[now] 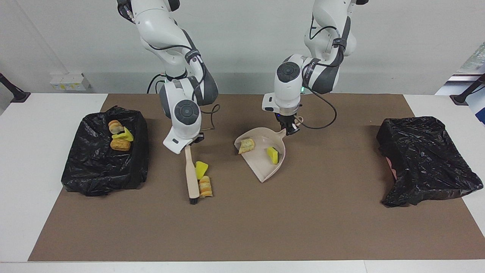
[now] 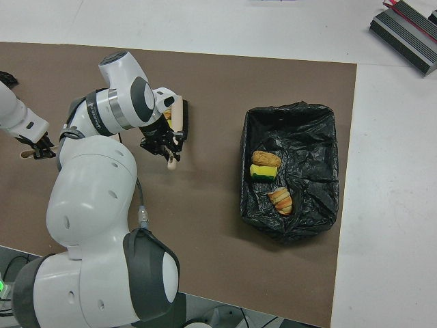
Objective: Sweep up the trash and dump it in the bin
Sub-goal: 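Sweep the last bread and sponge pieces into the dustpan with the right gripper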
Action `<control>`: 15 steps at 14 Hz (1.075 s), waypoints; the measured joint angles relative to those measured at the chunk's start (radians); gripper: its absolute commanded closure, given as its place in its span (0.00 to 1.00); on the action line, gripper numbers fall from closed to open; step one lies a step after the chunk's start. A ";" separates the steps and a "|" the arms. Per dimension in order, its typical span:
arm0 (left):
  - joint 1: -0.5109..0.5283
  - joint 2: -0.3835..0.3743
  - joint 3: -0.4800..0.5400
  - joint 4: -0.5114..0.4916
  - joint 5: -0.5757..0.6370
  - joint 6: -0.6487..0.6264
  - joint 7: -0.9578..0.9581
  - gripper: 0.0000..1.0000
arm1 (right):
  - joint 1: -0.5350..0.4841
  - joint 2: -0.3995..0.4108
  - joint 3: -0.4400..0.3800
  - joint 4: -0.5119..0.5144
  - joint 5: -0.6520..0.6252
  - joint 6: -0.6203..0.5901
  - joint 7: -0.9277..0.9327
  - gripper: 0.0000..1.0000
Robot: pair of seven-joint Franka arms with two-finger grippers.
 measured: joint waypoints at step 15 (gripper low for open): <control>0.023 0.002 0.007 -0.024 -0.001 0.046 0.207 1.00 | 0.192 -0.115 -0.009 0.027 0.212 -0.139 0.016 1.00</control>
